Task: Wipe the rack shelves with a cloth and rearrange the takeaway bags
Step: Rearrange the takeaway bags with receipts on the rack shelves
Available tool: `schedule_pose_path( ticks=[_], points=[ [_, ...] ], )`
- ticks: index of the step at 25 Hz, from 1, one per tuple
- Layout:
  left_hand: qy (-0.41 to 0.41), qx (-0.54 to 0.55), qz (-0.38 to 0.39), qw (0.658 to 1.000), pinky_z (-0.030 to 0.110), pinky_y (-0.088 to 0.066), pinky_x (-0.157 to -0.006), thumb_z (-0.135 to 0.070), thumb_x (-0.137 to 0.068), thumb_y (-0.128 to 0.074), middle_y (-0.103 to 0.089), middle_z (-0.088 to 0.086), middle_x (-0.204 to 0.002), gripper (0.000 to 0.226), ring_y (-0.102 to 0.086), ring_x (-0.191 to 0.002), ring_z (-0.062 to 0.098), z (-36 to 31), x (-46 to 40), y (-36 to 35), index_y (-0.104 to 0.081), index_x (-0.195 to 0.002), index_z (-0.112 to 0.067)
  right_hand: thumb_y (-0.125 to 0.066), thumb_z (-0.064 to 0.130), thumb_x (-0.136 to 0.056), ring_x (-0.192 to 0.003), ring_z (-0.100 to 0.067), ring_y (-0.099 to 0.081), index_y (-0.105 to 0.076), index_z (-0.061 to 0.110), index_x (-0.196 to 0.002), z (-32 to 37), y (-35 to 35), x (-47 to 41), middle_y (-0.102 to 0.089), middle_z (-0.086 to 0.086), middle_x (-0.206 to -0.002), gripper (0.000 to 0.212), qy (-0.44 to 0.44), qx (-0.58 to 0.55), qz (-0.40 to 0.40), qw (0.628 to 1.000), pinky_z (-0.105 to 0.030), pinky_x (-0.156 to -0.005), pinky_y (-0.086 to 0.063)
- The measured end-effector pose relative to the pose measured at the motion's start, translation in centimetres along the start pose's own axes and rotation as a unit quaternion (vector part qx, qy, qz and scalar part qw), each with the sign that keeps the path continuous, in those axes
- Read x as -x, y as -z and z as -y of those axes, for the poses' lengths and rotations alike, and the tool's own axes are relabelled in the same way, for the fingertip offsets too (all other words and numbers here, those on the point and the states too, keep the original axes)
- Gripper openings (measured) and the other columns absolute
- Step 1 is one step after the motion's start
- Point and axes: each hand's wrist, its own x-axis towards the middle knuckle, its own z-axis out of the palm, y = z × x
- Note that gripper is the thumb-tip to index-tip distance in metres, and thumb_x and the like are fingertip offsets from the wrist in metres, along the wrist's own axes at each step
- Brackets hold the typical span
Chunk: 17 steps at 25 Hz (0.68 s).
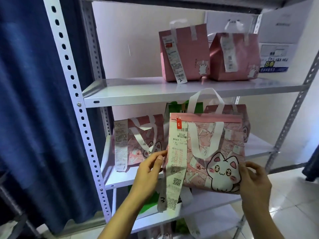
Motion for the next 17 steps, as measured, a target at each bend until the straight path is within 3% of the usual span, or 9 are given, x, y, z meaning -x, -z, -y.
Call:
schedule_pose_path(
  ticks=[6, 11, 13, 17],
  points=[
    [-0.036, 0.014, 0.016, 0.999, 0.024, -0.057, -0.089, -0.035, -0.102, -0.046, -0.071, -0.020, -0.119, 0.029, -0.065, -0.113, 0.001, -4.2, -0.6, -2.8, -0.066, -0.124, -0.037, -0.067, 0.023, -0.096, -0.067, -0.010, -0.071, -0.061, 0.026, -0.087, 3.2, 1.8, -1.7, -0.074, 0.005, -0.083, 0.011, 0.014, -0.030, -0.030, 0.999, -0.023, -0.043, -0.054],
    [-0.092, 0.012, 0.014, 0.996, 0.015, -0.055, -0.083, -0.054, -0.091, -0.047, -0.070, -0.024, -0.120, 0.039, -0.064, -0.111, -0.005, -10.0, -2.4, -6.4, -0.064, -0.124, -0.044, -0.066, 0.022, -0.096, -0.056, -0.002, -0.069, -0.063, 0.022, -0.093, 7.8, 3.0, -6.5, -0.074, 0.015, -0.068, 0.005, 0.058, -0.062, -0.026, 0.996, -0.020, -0.039, -0.051],
    [-0.119, 0.016, 0.004, 0.993, 0.011, -0.053, -0.081, -0.061, -0.089, -0.047, -0.069, -0.026, -0.120, 0.041, -0.063, -0.111, -0.007, -12.7, -3.7, -8.2, -0.063, -0.123, -0.046, -0.067, 0.022, -0.095, -0.057, 0.000, -0.070, -0.064, 0.021, -0.100, 10.0, 3.4, -9.2, -0.075, 0.011, -0.072, 0.006, 0.071, -0.076, -0.021, 0.994, -0.019, -0.041, -0.052],
    [-0.144, 0.028, -0.034, 0.989, 0.027, -0.055, -0.085, -0.062, -0.086, -0.051, -0.070, -0.025, -0.119, 0.037, -0.067, -0.108, -0.002, -17.7, -6.4, -11.6, -0.063, -0.119, -0.055, -0.067, 0.028, -0.095, -0.068, -0.006, -0.074, -0.064, 0.029, -0.094, 14.5, 3.3, -14.4, -0.077, 0.005, -0.085, 0.004, 0.100, -0.104, 0.015, 0.989, -0.025, -0.049, -0.057]
  ],
)
